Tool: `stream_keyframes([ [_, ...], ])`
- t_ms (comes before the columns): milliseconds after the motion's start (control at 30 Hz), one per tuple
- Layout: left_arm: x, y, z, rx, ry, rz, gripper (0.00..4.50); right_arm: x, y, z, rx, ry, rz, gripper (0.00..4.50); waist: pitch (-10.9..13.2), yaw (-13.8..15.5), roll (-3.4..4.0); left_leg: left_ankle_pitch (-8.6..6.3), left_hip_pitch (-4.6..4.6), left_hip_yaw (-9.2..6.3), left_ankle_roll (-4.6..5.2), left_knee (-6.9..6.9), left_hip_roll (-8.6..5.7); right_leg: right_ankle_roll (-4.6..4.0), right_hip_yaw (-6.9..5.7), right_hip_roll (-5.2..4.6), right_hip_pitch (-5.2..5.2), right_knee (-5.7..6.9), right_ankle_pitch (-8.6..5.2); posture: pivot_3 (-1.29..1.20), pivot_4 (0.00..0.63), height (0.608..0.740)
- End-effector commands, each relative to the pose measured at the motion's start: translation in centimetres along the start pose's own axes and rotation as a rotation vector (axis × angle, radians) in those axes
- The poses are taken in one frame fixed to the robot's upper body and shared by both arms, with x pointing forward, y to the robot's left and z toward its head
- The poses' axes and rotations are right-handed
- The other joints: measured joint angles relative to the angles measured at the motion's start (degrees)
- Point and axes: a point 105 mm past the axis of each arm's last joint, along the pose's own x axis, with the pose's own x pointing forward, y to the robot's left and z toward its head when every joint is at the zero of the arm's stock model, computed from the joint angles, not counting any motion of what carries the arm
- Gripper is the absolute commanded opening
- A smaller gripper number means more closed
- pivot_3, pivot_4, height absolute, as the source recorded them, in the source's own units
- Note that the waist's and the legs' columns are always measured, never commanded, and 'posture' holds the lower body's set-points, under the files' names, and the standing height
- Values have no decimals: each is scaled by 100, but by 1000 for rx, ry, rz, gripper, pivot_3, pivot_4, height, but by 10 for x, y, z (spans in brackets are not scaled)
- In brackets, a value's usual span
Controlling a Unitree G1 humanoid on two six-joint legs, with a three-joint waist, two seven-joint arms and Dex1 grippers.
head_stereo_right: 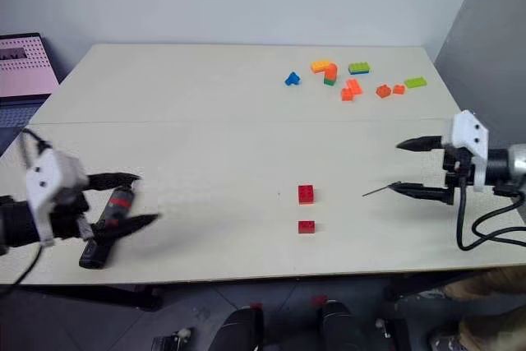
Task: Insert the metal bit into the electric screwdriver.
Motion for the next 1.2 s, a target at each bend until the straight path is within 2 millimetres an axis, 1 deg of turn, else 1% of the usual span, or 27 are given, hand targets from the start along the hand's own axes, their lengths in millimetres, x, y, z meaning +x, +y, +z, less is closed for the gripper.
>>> stream_keyframes([
  [33, 22, -24, 15, 71, -45, -153, 4342, 43, 6, 9, -51, -11, 73, 4500, -1, -12, 0, 0, 4, 0, 0, 0, 1, 0, 1, 2, 3, 1, 0, 0, 150, 740],
  [100, 27, -28, 16, 76, -55, -177, 4342, 58, 6, 6, -47, 9, 83, 4500, -1, -26, 0, 0, 1, -2, 0, 2, 2, 1, 3, 6, 0, 4, 4, 0, 150, 740],
  [167, 34, -33, 14, 88, -66, -208, 4342, 83, 9, -2, -57, 29, 114, 4500, -1, -16, 0, 0, 3, -3, 0, 5, 2, 1, 3, 9, 1, 7, 5, 0, 150, 740],
  [233, 38, -38, 13, 93, -75, -229, 4342, 100, 10, -6, -71, 35, 135, 4500, -1, -6, -1, 0, 1, -3, 0, 6, 1, 2, 3, 9, 1, 4, 5, 0, 150, 740],
  [367, 44, -47, 10, 106, -90, -273, 4342, 127, 13, -11, -83, 26, 173, 4500, -1, 4, -1, 0, -4, -4, 0, 7, 1, 30, 2, 8, 0, 2, 22, 0, 150, 740],
  [467, 47, -47, 10, 121, -108, -277, 4342, 141, 12, -14, -98, 23, 186, 4500, -1, 4, 0, 0, -3, -6, 0, 8, 1, 31, 1, 9, 0, 4, 23, 0, 150, 740],
  [633, 53, -48, 12, 125, -155, -283, 4342, 158, 14, -23, -120, 38, 214, 4500, -1, 14, 0, 1, -3, -10, 0, 13, 0, 31, -1, 10, 2, 6, 24, 0, 150, 740],
  [667, 55, -50, 12, 126, -165, -289, 4438, 160, 14, -24, -121, 37, 214, 4317, -1, 12, 0, 1, -3, -11, 0, 14, 0, 32, -1, 10, 3, 5, 25, 0, 150, 740],
  [733, 58, -53, 12, 121, -178, -304, 4500, 164, 13, -25, -115, 32, 206, 4028, -1, 9, 0, 1, -3, -11, 1, 14, 0, 34, 0, 11, 3, 6, 27, 0, 150, 740],
  [800, 61, -56, 12, 119, -203, -309, 4500, 167, 11, -28, -117, 31, 194, 3564, -1, 7, 0, 1, -3, -11, 1, 13, 1, 32, 0, 12, 3, 8, 29, 0, 150, 740],
  [833, 62, -56, 11, 120, -208, -312, 4500, 167, 11, -29, -123, 31, 189, 3222, -1, 8, 0, 1, -3, -11, 1, 13, 0, 31, 1, 12, 3, 8, 30, 0, 150, 740],
  [867, 63, -57, 11, 119, -212, -315, 4500, 167, 10, -30, -124, 30, 184, 3005, -1, 11, 0, 1, -3, -12, 1, 14, 0, 28, 0, 12, 3, 9, 32, 0, 150, 740],
  [900, 64, -57, 10, 119, -214, -320, 4500, 166, 10, -30, -120, 25, 178, 2630, -1, 13, 0, 1, -3, -14, 1, 14, 0, 27, -1, 12, 3, 9, 32, 0, 150, 740],
  [933, 65, -57, 10, 119, -216, -324, 4500, 165, 10, -31, -120, 22, 174, 2489, -1, 13, 0, 1, -3, -14, 1, 14, 0, 27, 0, 12, 3, 10, 32, 0, 150, 740],
  [967, 65, -57, 10, 120, -220, -328, 4500, 163, 9, -31, -121, 20, 169, 2221, -1, 10, 0, 1, -3, -14, 1, 14, 0, 28, 0, 13, 3, 11, 32, 0, 150, 740],
  [1000, 65, -57, 11, 120, -224, -333, 4500, 161, 9, -31, -121, 15, 162, 1847, -1, 9, 0, 1, -3, -15, 1, 14, 0, 30, 0, 14, 3, 12, 31, 0, 150, 740],
  [1033, 66, -57, 11, 119, -228, -336, 4500, 158, 7, -30, -119, 10, 153, 1607, -1, 10, 0, 1, -2, -15, 1, 15, 0, 30, 0, 14, 3, 15, 30, 0, 150, 740],
  [1067, 66, -57, 13, 118, -234, -339, 4500, 155, 5, -30, -119, 6, 140, 1485, -1, 11, 0, 1, -2, -16, 1, 16, 0, 30, 0, 15, 3, 18, 30, 0, 150, 740],
  [1133, 67, -56, 16, 114, -250, -341, 4500, 147, 0, -28, -121, -5, 102, 1483, -1, 16, 0, 1, -2, -18, 1, 19, -1, 34, 0, 15, 3, 27, 27, 0, 150, 740],
  [1200, 68, -55, 22, 111, -279, -343, 4500, 129, -13, -23, -97, -36, 7, 1483, -1, 29, 0, 1, 0, -19, 1, 22, -3, 33, 1, 14, 2, 35, 25, 0, 150, 740],
])
